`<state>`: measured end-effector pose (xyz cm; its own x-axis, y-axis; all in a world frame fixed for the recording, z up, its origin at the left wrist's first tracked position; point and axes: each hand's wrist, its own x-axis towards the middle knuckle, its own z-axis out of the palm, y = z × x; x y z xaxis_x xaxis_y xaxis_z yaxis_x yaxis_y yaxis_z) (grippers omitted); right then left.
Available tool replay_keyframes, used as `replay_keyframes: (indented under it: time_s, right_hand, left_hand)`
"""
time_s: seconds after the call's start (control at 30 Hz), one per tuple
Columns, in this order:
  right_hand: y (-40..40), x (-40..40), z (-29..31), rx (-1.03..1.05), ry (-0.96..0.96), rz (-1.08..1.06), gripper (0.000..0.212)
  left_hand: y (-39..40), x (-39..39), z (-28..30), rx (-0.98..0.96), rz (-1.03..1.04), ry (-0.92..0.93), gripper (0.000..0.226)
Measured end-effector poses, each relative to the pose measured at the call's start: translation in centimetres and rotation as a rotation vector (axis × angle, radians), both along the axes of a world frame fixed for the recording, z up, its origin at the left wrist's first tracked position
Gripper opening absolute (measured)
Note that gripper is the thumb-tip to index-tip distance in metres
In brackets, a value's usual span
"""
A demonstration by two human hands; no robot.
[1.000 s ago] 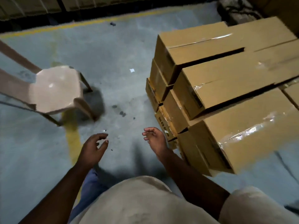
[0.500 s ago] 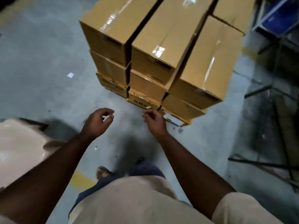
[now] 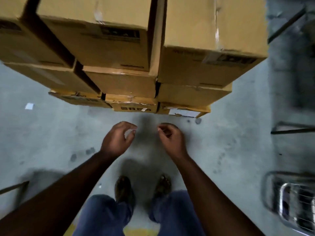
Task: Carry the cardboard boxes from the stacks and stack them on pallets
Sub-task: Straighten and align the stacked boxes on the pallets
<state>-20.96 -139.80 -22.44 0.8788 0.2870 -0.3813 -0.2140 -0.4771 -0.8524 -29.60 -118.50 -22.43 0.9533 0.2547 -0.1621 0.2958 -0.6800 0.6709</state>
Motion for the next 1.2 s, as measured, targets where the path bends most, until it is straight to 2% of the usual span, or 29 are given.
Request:
replay_keyframes:
  time_s: [0.2, 0.27, 0.37, 0.43, 0.5, 0.57, 0.67, 0.77, 0.9, 1.03, 1.13, 1.2]
  right_hand:
    - [-2.3, 5.0, -16.7, 0.056, -0.03, -0.395, 0.015]
    - [-3.1, 7.3, -20.6, 0.036, -0.049, -0.481, 0.014]
    - [-3.6, 10.6, -24.6, -0.003, -0.145, -0.608, 0.01]
    - [-4.1, 12.0, -26.3, -0.057, -0.253, -0.652, 0.012]
    - [-4.2, 12.5, -28.0, -0.105, -0.423, -0.653, 0.026]
    - [-4.2, 13.2, -29.1, -0.148, -0.506, -0.738, 0.04]
    - [-4.3, 14.8, -29.2, 0.01, -0.424, -1.008, 0.069]
    - [-4.2, 15.1, -28.4, 0.161, -0.305, -0.959, 0.1]
    - [-4.5, 14.7, -27.6, 0.079, -0.358, -0.841, 0.097]
    - [-6.2, 16.2, -26.7, 0.128, -0.264, -0.936, 0.102]
    - [-7.8, 17.0, -26.9, 0.137, -0.255, -1.008, 0.098]
    - [-8.3, 17.5, -27.3, 0.174, -0.224, -1.025, 0.106]
  left_hand:
    - [-1.7, 7.3, -16.9, 0.11, -0.084, -0.201, 0.024]
    - [-1.8, 9.2, -20.5, 0.15, -0.08, -0.264, 0.027]
    - [-1.3, 11.8, -24.8, 0.309, -0.113, -0.361, 0.038]
    - [-1.3, 13.3, -25.9, 0.424, -0.148, -0.395, 0.044]
    - [-1.3, 14.4, -26.7, 0.523, -0.155, -0.413, 0.047]
    - [-1.1, 15.4, -27.3, 0.544, -0.14, -0.412, 0.05]
    - [-1.4, 16.2, -27.8, 0.543, -0.131, -0.407, 0.053]
    - [-2.0, 16.8, -27.4, 0.53, -0.099, -0.384, 0.047]
    - [-2.9, 17.0, -26.6, 0.57, -0.175, -0.372, 0.041]
    - [-3.2, 17.4, -25.8, 0.594, -0.182, -0.348, 0.041]
    - [-3.4, 17.9, -25.9, 0.579, -0.159, -0.347, 0.038]
    - [-3.7, 18.3, -26.0, 0.56, -0.117, -0.352, 0.034]
